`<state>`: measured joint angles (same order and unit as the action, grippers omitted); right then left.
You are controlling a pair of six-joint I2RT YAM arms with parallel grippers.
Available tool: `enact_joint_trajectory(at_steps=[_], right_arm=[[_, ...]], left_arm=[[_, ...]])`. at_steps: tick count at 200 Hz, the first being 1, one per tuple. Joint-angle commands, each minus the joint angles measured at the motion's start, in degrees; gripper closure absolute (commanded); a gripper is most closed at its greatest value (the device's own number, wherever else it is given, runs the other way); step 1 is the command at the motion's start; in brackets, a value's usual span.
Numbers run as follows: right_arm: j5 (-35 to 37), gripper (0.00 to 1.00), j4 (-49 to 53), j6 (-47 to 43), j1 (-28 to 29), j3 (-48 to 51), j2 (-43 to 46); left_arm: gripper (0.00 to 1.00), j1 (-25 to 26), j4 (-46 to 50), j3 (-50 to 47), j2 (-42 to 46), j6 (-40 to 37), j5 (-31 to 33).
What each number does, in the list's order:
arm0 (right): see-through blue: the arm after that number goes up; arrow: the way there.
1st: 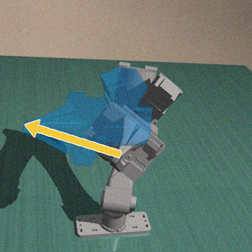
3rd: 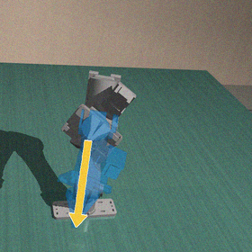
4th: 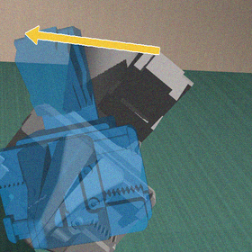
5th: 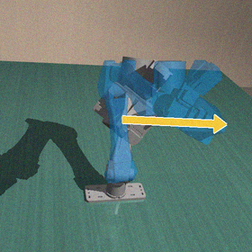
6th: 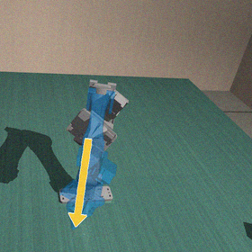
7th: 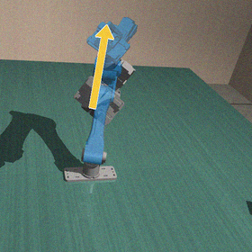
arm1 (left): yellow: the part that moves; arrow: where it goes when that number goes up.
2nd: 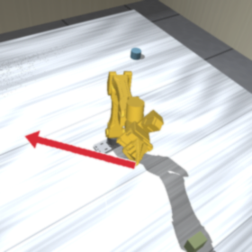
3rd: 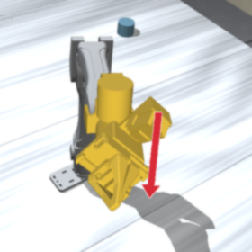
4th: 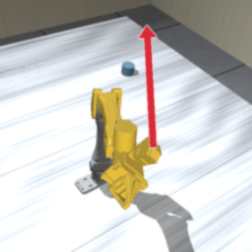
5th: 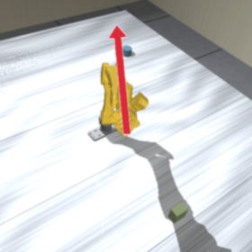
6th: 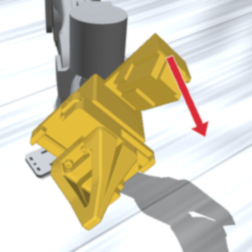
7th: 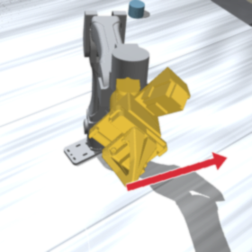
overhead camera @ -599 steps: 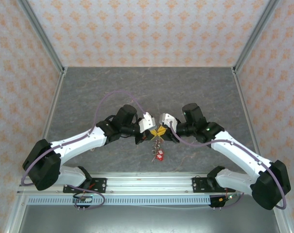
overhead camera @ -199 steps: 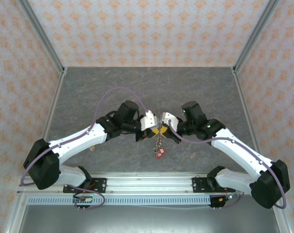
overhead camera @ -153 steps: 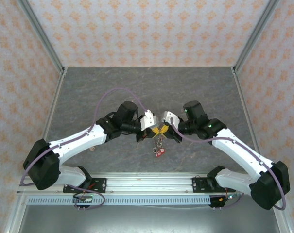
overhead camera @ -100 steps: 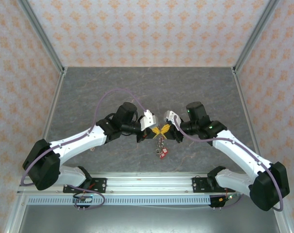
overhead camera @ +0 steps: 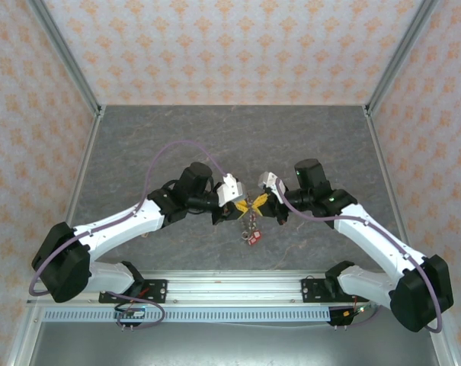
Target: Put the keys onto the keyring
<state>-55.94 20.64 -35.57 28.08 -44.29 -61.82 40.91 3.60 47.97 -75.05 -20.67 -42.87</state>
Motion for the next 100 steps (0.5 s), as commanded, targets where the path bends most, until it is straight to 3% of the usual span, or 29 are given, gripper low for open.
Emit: enact_joint_trajectory(at_steps=[1,100], right_arm=[[1.77,1.00,3.13,-3.58,0.95,-4.58,0.56],[8.48,1.00,10.56,-7.58,5.08,-9.66,-1.28]], left_arm=[[0.80,0.32,3.69,2.24,0.94,-2.95,1.55],[0.74,0.45,-3.80,0.52,2.43,2.16,0.35]])
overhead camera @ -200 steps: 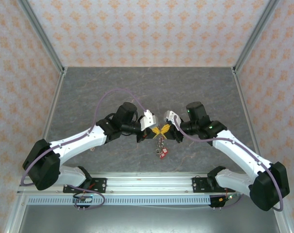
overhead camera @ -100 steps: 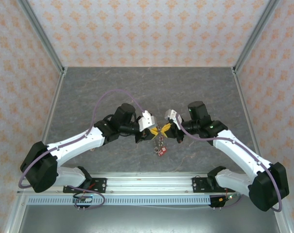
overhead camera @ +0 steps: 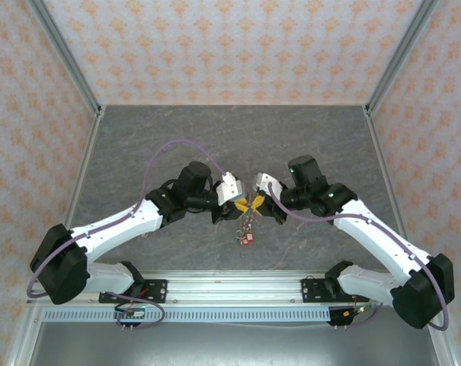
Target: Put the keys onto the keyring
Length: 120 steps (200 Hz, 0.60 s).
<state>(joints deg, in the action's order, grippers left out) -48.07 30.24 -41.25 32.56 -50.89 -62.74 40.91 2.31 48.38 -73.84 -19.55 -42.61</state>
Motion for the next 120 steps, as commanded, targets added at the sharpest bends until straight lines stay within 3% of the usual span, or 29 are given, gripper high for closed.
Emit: enact_joint_trajectory(at_steps=[1,42,120], right_arm=[[0.61,1.00,0.96,-1.90,0.59,-3.06,-0.36],[0.09,1.00,0.00,-1.71,1.00,-3.66,-0.54],[-1.15,0.99,-1.50,-0.87,1.12,-3.87,0.11]], left_arm=[[0.74,0.47,-2.45,0.12,1.24,1.03,0.08],[0.75,0.75,0.13,1.50,-0.50,-0.66,-0.84],[0.87,0.79,3.44,2.91,-1.22,-2.69,-1.46]])
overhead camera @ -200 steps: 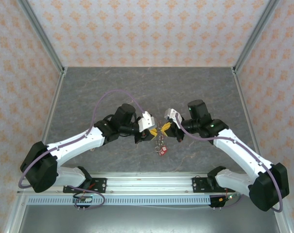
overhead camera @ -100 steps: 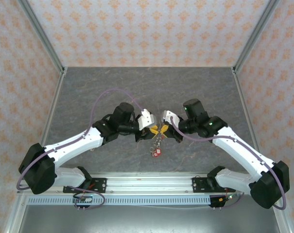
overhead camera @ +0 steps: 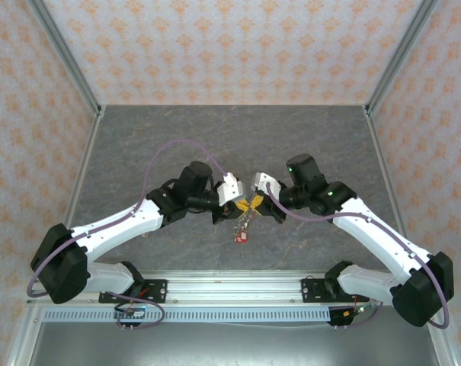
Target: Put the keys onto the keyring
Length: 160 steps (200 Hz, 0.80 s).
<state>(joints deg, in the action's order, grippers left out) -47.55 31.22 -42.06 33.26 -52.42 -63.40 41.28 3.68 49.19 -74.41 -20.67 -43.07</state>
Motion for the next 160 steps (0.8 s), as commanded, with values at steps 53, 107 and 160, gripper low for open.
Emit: enact_joint_trajectory(at_steps=[53,107,160], right_arm=[[-0.43,0.95,-2.30,0.23,0.49,-1.57,1.12],[2.26,0.87,-6.70,3.37,0.15,3.96,2.58],[-2.42,0.87,-15.18,7.37,-1.81,8.31,2.49]], left_arm=[[1.00,0.46,-0.12,2.04,-0.87,-0.70,-1.14],[1.00,0.36,-11.07,-0.88,0.40,7.30,-1.60],[1.00,0.33,-15.28,-3.98,1.34,9.85,-1.81]])
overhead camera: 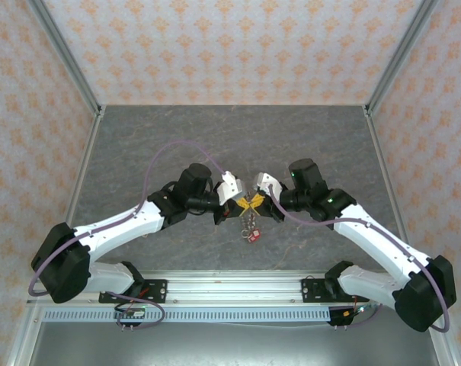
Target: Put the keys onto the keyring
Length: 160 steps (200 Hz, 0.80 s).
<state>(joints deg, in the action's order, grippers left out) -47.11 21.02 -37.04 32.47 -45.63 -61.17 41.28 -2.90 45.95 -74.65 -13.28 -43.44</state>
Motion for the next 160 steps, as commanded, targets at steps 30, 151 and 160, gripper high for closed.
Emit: enact_joint_trajectory(at_steps=[30,151,160], right_arm=[[-5.17,0.87,-7.27,3.59,-3.19,3.53,0.19],[-8.13,1.00,1.84,-1.54,-4.01,-2.15,-0.73],[-8.04,1.00,3.72,-3.08,-3.85,-3.30,-1.03]], left_arm=[[1.00,0.29,-9.11,-1.91,2.76,2.27,-1.00],[0.78,0.46,3.06,1.82,1.52,-4.82,1.85],[0.78,0.47,5.06,2.57,1.41,-5.95,2.69]])
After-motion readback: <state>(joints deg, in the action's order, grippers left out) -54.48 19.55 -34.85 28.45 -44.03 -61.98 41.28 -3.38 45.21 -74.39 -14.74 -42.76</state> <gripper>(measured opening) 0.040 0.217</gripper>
